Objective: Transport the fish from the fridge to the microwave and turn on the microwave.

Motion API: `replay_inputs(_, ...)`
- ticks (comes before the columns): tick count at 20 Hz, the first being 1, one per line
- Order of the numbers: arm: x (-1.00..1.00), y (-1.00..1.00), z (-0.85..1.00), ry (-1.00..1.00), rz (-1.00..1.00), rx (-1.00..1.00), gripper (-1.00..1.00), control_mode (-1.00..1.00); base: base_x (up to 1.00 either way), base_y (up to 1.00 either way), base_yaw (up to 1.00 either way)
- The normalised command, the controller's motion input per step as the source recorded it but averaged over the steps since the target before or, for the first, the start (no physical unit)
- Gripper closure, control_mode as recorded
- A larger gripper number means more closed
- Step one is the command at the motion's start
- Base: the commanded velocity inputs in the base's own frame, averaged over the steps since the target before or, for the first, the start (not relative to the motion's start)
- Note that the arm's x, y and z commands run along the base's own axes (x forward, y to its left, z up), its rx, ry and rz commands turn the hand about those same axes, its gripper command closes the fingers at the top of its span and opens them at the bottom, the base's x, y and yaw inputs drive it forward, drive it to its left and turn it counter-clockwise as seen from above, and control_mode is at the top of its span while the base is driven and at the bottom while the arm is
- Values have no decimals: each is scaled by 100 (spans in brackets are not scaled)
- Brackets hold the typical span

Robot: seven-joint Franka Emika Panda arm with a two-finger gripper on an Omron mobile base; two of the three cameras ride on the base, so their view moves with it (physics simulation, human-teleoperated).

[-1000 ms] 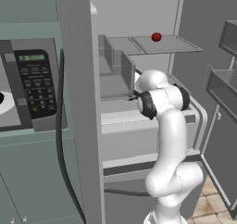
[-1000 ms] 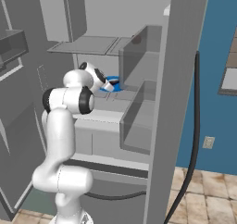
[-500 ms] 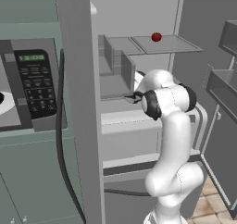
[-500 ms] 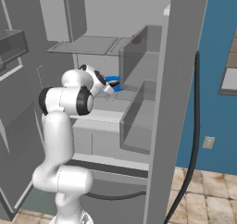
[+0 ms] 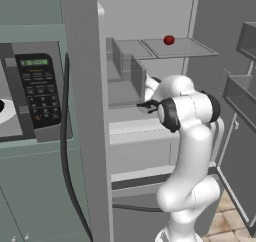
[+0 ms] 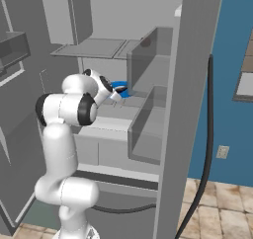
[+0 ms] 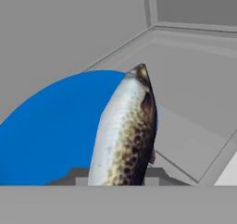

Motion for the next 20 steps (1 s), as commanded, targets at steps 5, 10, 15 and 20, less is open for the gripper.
replay_inputs(5, -35, -4, 11, 0, 3, 0, 100, -100, 0, 0, 0)
replay_inputs(10, -39, -5, 13, 2, 3, 0, 100, -100, 0, 0, 0)
replay_inputs(15, -39, -3, 17, 5, 4, 0, 100, -100, 0, 0, 0)
replay_inputs(20, -37, -2, 21, 9, 7, 0, 100, -100, 0, 0, 0)
